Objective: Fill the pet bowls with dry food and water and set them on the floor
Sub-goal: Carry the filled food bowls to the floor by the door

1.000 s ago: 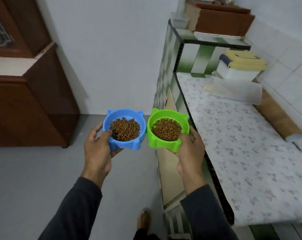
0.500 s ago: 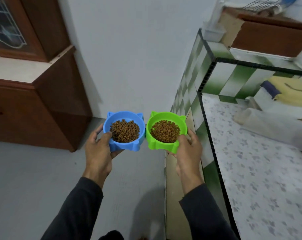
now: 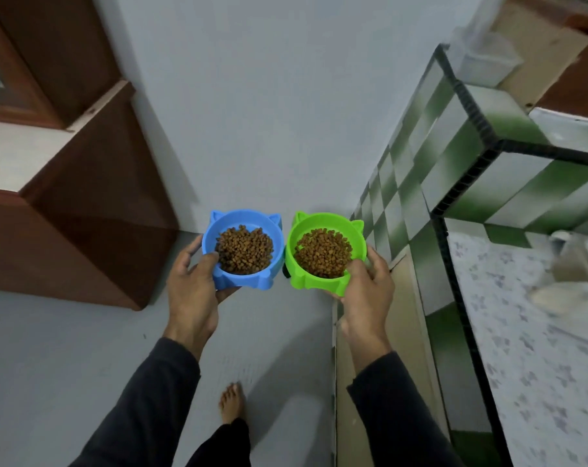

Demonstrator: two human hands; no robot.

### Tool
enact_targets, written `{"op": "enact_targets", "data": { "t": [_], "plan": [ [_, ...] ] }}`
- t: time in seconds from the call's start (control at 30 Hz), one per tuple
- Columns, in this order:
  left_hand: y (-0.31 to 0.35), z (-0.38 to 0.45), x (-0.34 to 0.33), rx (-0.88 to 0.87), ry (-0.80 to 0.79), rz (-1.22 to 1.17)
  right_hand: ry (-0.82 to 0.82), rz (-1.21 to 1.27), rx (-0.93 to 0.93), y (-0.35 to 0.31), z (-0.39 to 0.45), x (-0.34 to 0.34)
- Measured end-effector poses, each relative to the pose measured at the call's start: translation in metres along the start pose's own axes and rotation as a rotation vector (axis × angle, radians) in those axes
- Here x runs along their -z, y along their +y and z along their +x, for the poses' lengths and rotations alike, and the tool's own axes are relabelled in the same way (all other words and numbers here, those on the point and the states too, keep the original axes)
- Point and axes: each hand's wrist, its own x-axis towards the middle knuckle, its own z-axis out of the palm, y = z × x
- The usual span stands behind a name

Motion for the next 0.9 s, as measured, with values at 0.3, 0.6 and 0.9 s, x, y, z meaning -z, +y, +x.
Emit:
{"op": "enact_targets", "data": {
  "t": [0.3,0.6,0.9],
  "plan": [
    [0.023,0.114,-0.023,0.033,-0.008,0.045,0.074,0.007,0.002,0.009,0.066,-0.095],
    [0.008,0.187,-0.049,0.134,-0.006,-0.005,0.085,-0.060,-0.073,0.021,0.127,-0.141],
    [-0.036,0.242,-0.081,0.166,0.053,-0.033,0.057,-0.107,-0.131,0.055,0.207,-0.163]
  ]
}}
